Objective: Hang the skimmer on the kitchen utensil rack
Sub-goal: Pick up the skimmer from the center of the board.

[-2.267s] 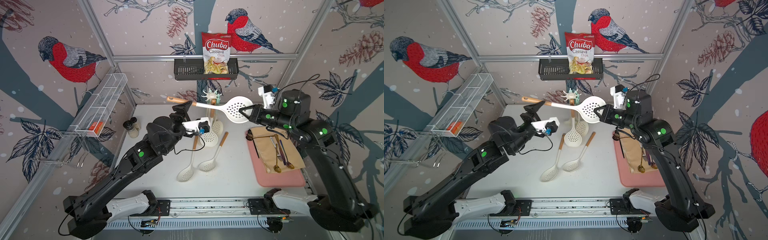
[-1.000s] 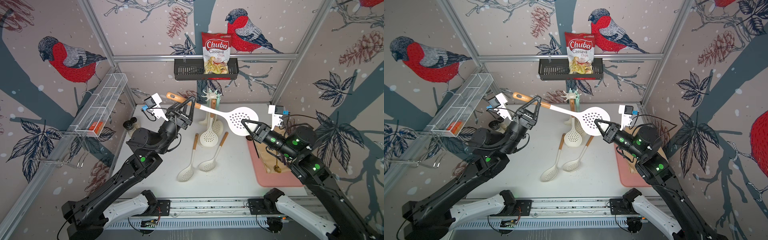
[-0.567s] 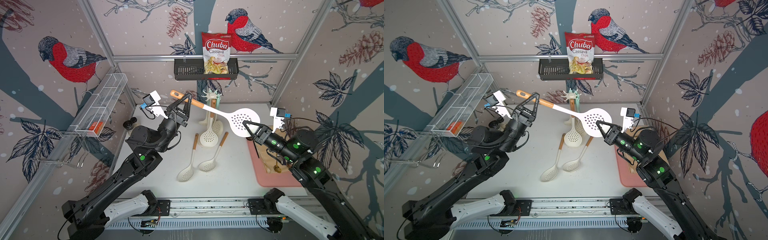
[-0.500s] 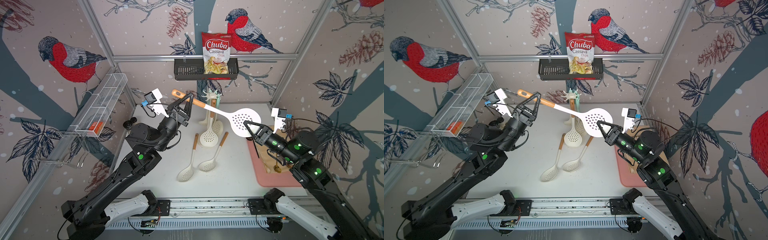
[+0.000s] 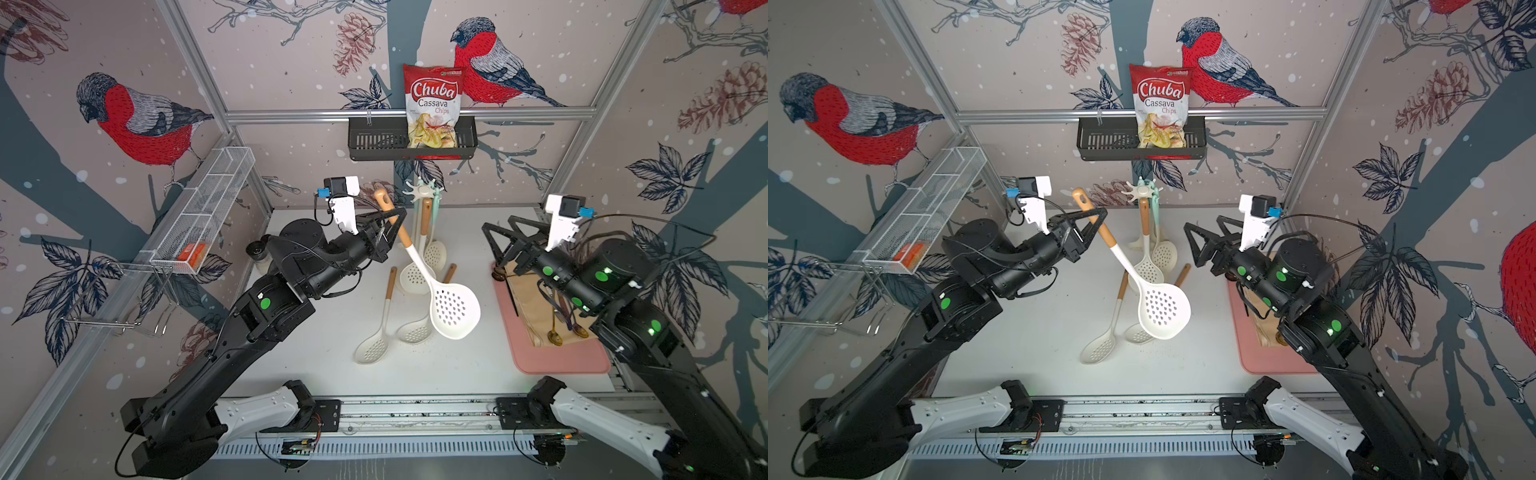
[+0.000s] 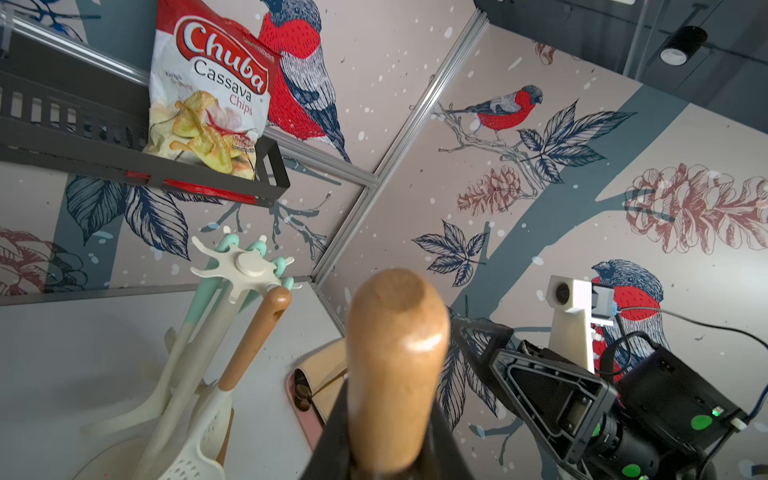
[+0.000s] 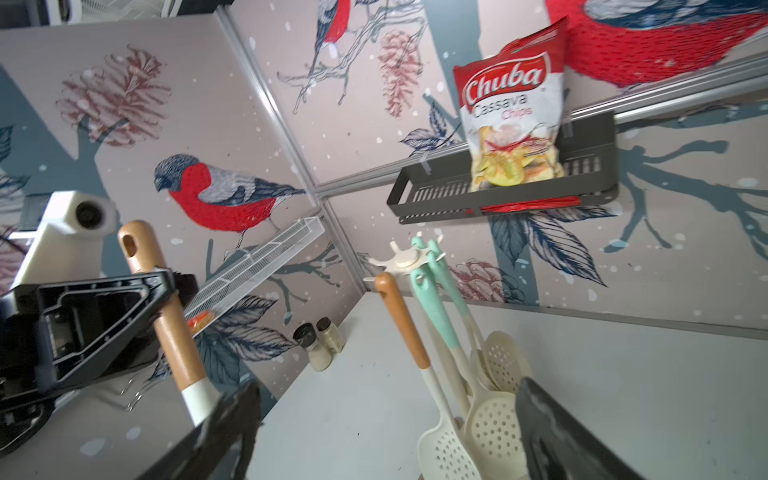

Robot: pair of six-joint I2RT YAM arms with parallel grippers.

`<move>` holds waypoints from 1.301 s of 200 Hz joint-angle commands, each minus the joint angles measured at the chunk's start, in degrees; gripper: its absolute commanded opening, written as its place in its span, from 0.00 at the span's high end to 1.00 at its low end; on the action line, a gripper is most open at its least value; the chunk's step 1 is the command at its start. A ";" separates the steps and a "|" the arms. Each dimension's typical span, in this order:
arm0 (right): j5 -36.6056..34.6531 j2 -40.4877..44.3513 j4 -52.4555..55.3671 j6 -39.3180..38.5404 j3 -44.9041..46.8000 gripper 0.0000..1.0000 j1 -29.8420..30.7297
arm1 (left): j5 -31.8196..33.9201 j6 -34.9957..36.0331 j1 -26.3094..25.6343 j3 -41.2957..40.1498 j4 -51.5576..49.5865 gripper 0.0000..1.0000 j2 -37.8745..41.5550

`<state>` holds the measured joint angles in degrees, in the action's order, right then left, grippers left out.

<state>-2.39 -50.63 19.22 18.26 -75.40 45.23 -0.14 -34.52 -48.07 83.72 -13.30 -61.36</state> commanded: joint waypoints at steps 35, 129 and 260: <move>-28.48 -11.24 -4.94 -16.90 -4.66 0.12 29.16 | -6.28 -1.12 0.11 -1.31 5.58 1.00 -0.39; -21.89 -18.45 -7.98 -19.47 -8.52 0.48 24.86 | -10.37 -1.69 0.09 -1.23 6.52 1.00 -1.20; -21.57 -18.23 -2.27 -27.28 -10.07 0.66 24.82 | -11.24 -1.41 0.35 3.13 -0.37 1.00 -5.23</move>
<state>-22.41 -69.54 16.73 -6.44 -85.43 70.00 -10.72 -35.62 -48.07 85.78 -13.96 -66.11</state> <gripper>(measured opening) 0.361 0.201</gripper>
